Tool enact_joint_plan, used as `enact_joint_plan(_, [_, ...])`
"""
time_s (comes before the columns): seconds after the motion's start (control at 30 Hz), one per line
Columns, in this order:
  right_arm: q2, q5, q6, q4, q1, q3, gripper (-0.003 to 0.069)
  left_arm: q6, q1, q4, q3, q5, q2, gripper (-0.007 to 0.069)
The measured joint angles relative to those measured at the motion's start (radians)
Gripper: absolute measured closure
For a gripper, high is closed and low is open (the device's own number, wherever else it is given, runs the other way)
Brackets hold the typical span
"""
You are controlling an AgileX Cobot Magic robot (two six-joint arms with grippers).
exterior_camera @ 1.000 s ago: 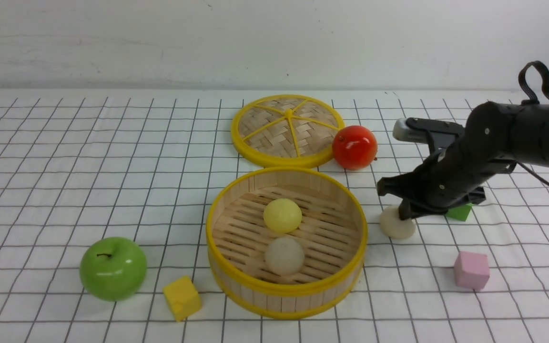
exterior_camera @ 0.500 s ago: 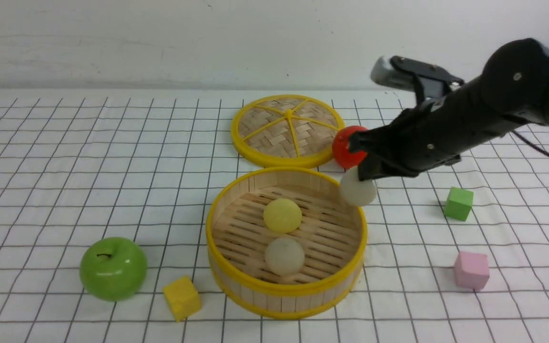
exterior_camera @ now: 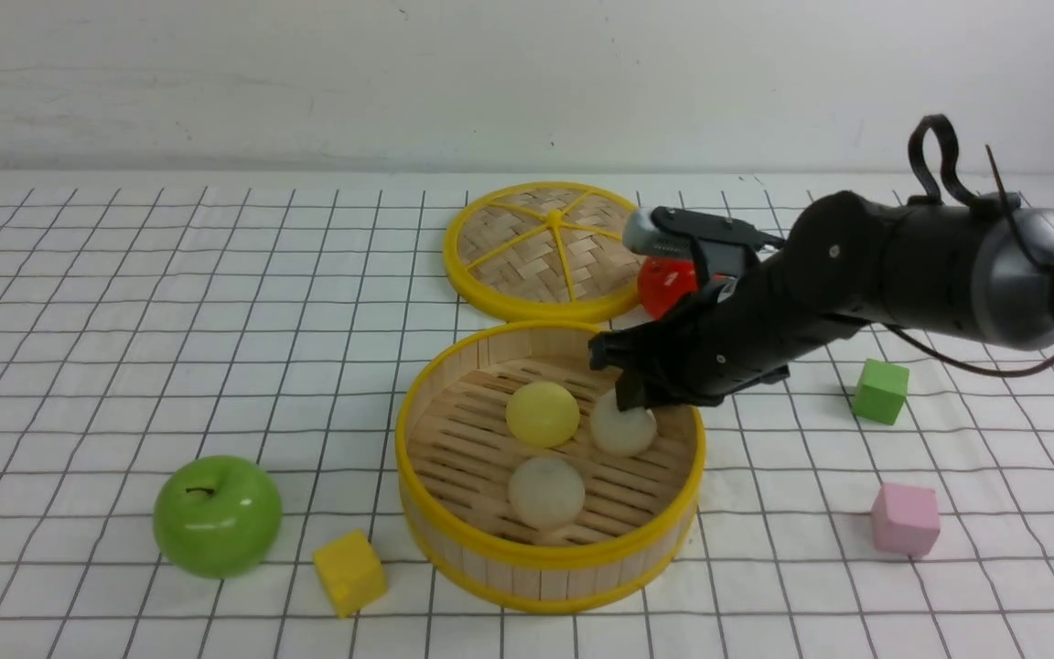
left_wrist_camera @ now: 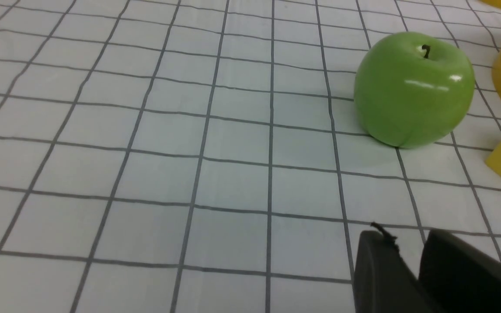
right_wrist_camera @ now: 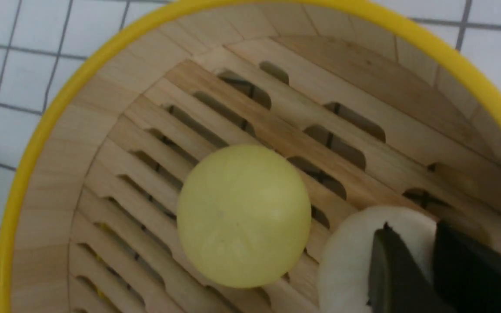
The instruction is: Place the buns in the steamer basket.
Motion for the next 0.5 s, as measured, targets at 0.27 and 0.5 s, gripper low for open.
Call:
enact_joint_plan(0.27, [-0.052, 0.037, 0.013, -0.003, 0.0, 0.0, 0.017, 0.0, 0.0, 0.0, 0.0, 0.0, 0.0, 0.0477])
enact_joint_plan(0.5, [-0.158, 0.118, 0.02, -0.014, 0.0, 0.0, 0.0081, 0.0, 0.0, 0.0, 0.0, 0.0, 0.0, 0.0468])
